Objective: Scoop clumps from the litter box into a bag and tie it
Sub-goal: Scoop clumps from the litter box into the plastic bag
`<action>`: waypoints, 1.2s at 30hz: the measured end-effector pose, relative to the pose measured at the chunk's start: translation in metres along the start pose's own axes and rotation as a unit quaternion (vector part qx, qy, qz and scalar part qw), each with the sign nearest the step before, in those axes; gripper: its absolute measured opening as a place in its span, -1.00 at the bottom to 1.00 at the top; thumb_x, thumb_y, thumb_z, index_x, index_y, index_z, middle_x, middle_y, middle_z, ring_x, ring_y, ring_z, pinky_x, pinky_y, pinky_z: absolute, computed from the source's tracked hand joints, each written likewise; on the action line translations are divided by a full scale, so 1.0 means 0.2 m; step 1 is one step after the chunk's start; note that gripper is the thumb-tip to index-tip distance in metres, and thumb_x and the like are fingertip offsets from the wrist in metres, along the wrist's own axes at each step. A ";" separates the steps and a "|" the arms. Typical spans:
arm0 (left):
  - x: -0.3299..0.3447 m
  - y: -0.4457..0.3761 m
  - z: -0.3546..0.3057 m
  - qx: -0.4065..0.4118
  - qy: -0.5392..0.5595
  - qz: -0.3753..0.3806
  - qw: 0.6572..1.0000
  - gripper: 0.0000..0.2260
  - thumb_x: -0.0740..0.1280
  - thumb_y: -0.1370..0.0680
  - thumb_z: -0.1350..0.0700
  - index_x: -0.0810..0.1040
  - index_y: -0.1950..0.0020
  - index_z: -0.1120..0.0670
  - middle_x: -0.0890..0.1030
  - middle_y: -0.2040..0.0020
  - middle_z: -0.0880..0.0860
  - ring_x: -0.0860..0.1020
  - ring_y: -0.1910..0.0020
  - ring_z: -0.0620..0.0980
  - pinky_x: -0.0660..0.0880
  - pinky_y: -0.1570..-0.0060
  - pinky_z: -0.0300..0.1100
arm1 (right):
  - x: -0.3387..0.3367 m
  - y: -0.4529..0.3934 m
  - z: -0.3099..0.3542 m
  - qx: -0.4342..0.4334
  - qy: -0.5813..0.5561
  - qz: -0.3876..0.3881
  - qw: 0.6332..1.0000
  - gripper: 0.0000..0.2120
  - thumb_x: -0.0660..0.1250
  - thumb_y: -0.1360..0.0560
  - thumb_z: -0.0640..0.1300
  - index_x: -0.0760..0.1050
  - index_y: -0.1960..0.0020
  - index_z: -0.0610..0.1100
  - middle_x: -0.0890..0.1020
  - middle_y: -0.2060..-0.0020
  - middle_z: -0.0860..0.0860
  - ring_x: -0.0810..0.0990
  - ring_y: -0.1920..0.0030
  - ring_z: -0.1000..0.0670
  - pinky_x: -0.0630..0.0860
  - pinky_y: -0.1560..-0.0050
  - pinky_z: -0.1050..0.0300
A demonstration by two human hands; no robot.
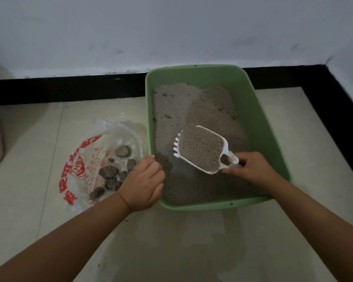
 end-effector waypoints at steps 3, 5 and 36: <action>0.00 -0.01 0.00 -0.001 0.008 0.004 1.000 -0.70 -0.15 -0.62 0.06 0.26 0.19 0.11 0.47 0.36 0.16 0.29 0.21 0.08 0.29 -0.16 0.00 | -0.02 0.01 0.01 0.012 0.012 -0.014 1.000 -0.83 0.46 -0.35 -0.32 0.61 0.10 -0.39 0.46 0.56 0.11 0.41 0.57 0.33 0.28 0.50 0.46; 0.00 0.00 0.01 -0.001 0.011 0.003 1.000 -0.70 -0.17 -0.62 0.06 0.25 0.19 0.09 0.46 0.36 0.18 0.29 0.20 0.10 0.29 -0.16 0.01 | -0.02 0.01 0.04 0.015 0.021 -0.020 0.999 -0.82 0.46 -0.35 -0.31 0.60 0.12 -0.42 0.41 0.53 0.02 0.40 0.58 0.30 0.26 0.51 0.43; 0.05 -0.14 0.18 -0.066 0.012 0.052 0.996 -0.75 0.10 -0.34 0.14 0.47 0.48 0.19 0.43 0.46 0.10 0.25 0.27 0.02 0.24 -0.11 -0.05 | -0.22 -0.03 -0.02 0.101 0.360 0.081 0.924 -0.61 0.38 -0.44 -0.03 0.30 0.48 0.00 0.37 0.51 0.06 0.30 0.48 0.13 0.22 0.42 0.26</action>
Point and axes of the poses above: each hand's wrist, its own y-axis away from the middle knuckle, its own x-axis out of the palm, z = x × y, the point moved 2 cm from there along -y, towards the middle knuckle
